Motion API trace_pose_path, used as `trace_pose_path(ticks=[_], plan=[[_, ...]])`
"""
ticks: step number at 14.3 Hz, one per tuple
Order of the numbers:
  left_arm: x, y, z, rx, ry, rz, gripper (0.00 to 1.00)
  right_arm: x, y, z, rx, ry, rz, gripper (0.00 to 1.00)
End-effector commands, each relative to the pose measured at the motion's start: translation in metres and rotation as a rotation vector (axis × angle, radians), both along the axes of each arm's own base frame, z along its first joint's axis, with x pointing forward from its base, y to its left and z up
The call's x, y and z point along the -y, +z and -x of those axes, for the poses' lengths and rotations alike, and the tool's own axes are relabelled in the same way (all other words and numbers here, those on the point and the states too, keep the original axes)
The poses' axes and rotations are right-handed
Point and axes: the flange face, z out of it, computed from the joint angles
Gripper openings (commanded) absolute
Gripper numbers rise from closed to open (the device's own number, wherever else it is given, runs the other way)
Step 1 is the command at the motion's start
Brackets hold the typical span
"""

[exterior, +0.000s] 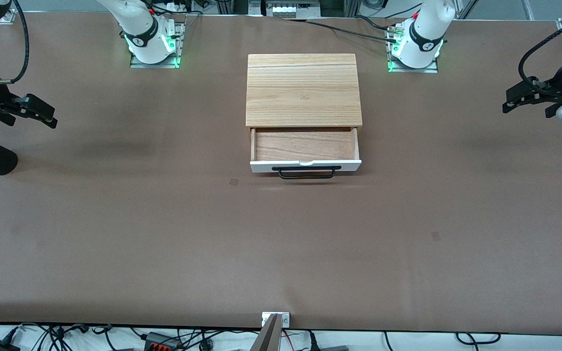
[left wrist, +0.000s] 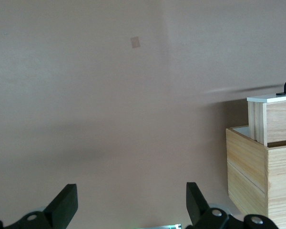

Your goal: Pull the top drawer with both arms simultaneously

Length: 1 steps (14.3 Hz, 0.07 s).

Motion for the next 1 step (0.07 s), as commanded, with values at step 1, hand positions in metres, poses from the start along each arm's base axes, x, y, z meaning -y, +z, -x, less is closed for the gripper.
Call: trace_pose_path(ticks=[1], plan=[[-0.0004, 0.0055, -0.0019, -0.006, 0.007, -0.024, 1.0, 0.0003, 0.0012, 0.0035, 0.003, 0.037, 0.009, 1.0]])
